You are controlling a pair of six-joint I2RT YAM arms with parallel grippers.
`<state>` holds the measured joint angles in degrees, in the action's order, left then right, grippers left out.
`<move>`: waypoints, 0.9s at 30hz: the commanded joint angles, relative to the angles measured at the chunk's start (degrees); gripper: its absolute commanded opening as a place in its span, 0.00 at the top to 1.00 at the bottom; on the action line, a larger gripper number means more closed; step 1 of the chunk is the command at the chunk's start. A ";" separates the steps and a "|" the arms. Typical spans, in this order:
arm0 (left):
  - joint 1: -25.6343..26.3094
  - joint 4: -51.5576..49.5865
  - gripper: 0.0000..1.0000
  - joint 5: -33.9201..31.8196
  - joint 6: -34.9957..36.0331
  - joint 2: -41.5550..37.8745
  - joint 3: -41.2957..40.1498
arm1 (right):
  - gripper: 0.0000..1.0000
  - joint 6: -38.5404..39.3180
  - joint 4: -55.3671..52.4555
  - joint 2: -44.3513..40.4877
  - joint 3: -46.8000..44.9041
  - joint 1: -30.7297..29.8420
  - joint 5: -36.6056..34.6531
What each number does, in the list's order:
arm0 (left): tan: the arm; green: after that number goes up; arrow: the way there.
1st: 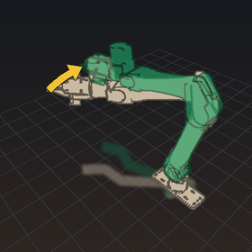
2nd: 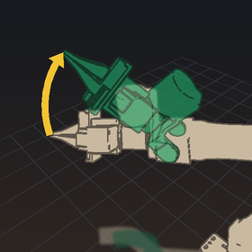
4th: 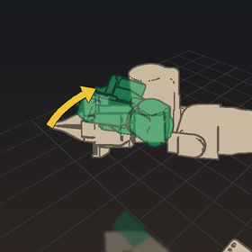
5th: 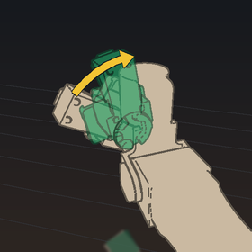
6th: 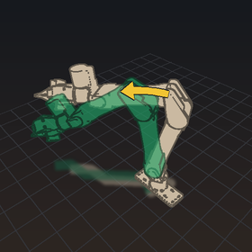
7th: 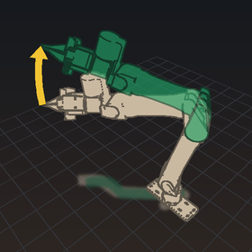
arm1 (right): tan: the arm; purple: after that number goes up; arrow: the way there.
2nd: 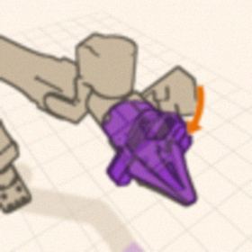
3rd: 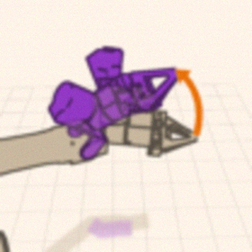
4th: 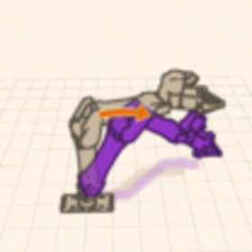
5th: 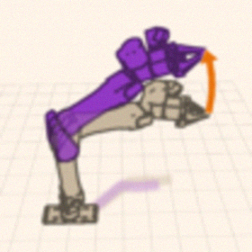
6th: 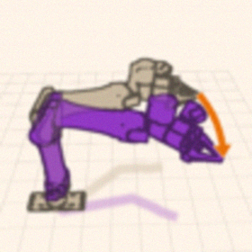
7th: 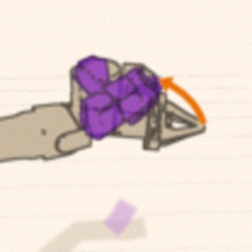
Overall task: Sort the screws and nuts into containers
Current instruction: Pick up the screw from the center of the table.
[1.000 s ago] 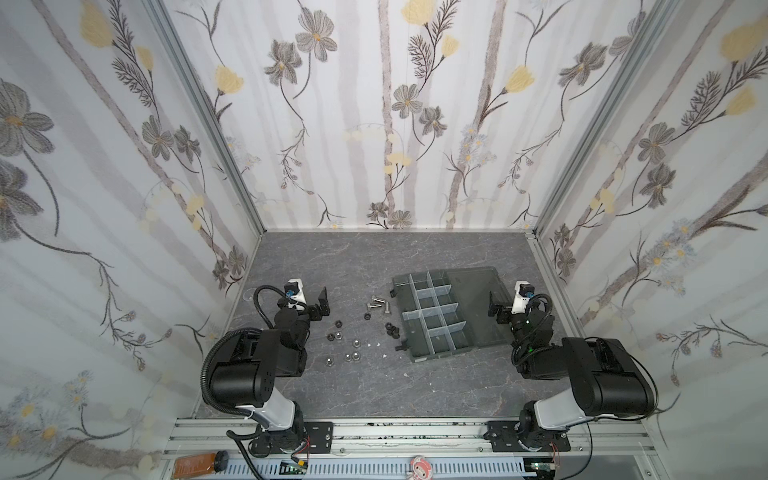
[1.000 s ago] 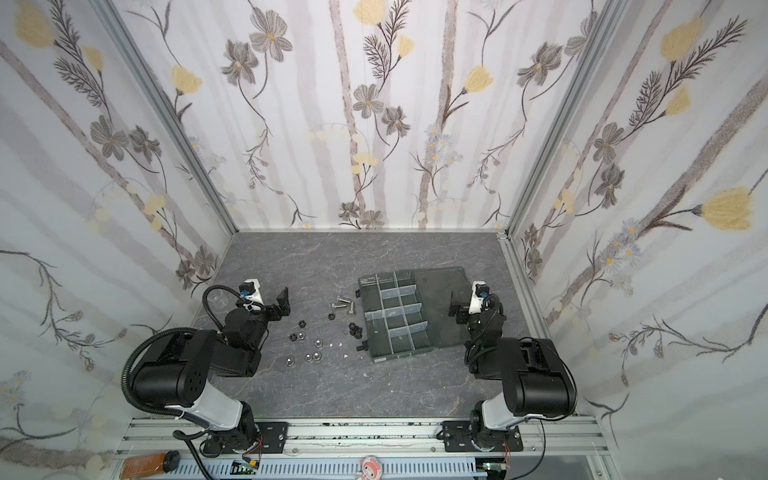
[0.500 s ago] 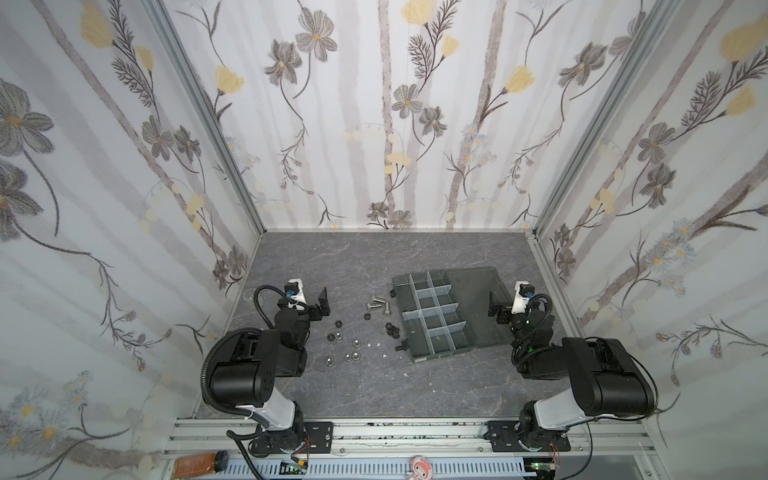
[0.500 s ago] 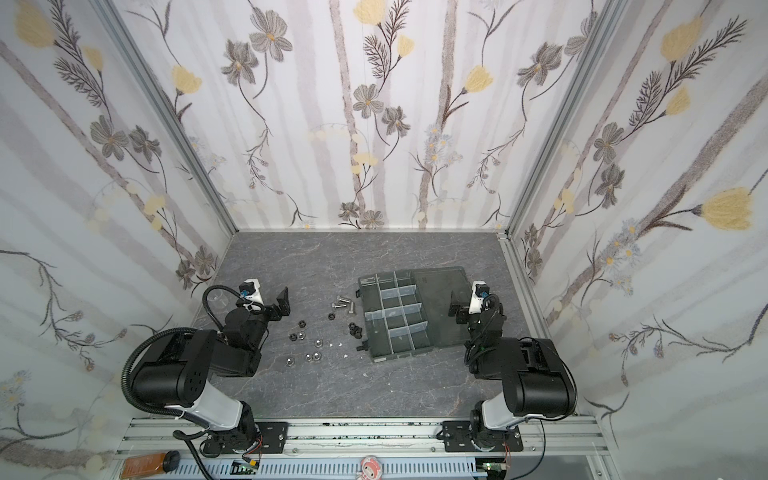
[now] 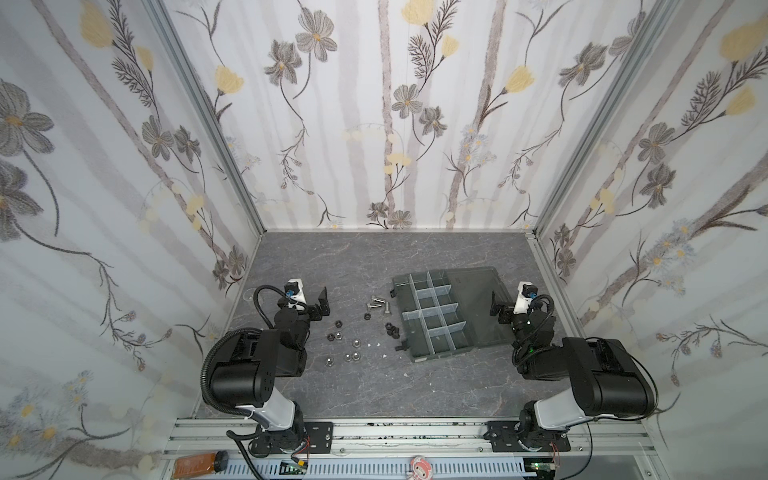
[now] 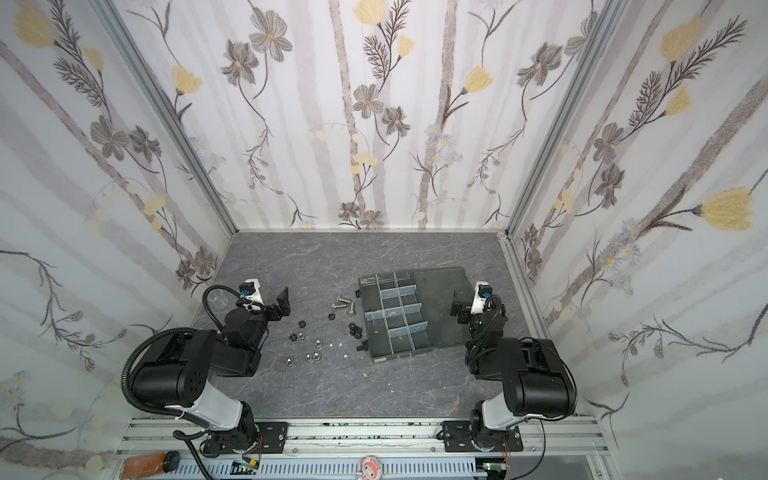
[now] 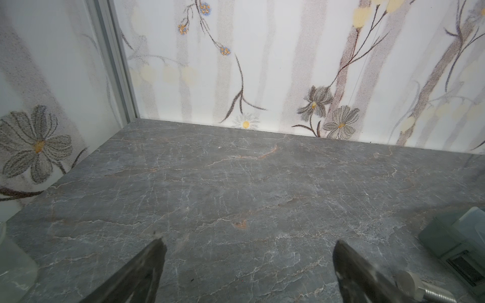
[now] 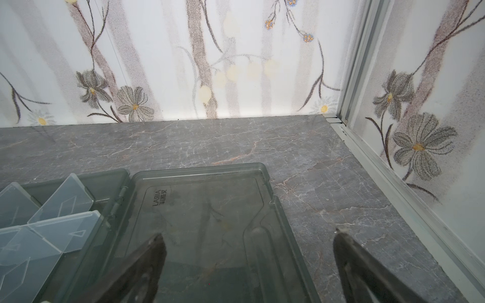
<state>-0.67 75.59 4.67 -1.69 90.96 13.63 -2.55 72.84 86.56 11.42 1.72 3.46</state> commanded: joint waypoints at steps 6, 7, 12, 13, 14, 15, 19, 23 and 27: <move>-0.22 0.15 0.00 -0.27 -0.85 -0.02 0.76 | 0.01 -0.17 1.30 0.10 0.79 -0.40 -1.79; -0.24 0.11 0.00 -0.27 -0.85 -0.06 0.66 | 0.01 -0.28 1.66 0.10 0.62 -0.31 -1.71; -0.68 -6.70 0.00 -5.94 -3.68 -4.41 2.61 | 0.01 -0.61 2.85 0.10 0.01 0.74 0.40; -0.67 -10.61 0.00 -5.86 -3.56 -6.21 3.99 | 0.00 -1.75 3.75 -0.33 -0.51 0.58 -2.71; -0.65 -14.48 0.00 -6.14 -3.71 -7.97 5.51 | 0.01 -3.00 2.60 -2.00 -0.98 0.72 -5.68; -0.80 -18.66 0.00 -7.13 -4.15 -9.88 7.29 | 0.01 -2.70 1.59 -4.03 -1.30 0.39 -6.63; -0.79 -24.31 0.00 -14.61 -7.95 -15.72 11.28 | 0.01 -6.37 -18.41 -14.43 4.66 -0.81 -18.95; -0.43 -34.79 0.00 -19.64 -15.19 -18.30 18.13 | 0.00 -14.69 -31.35 -21.57 10.42 -1.99 -34.12; 0.14 -48.80 0.00 -19.63 -21.73 -21.44 25.86 | 0.01 -15.17 -45.96 -25.80 18.32 -5.22 -32.65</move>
<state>-0.58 38.17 -12.45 -15.86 71.44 36.36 -14.90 40.99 62.48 26.26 -2.11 -25.28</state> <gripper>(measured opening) 0.998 0.995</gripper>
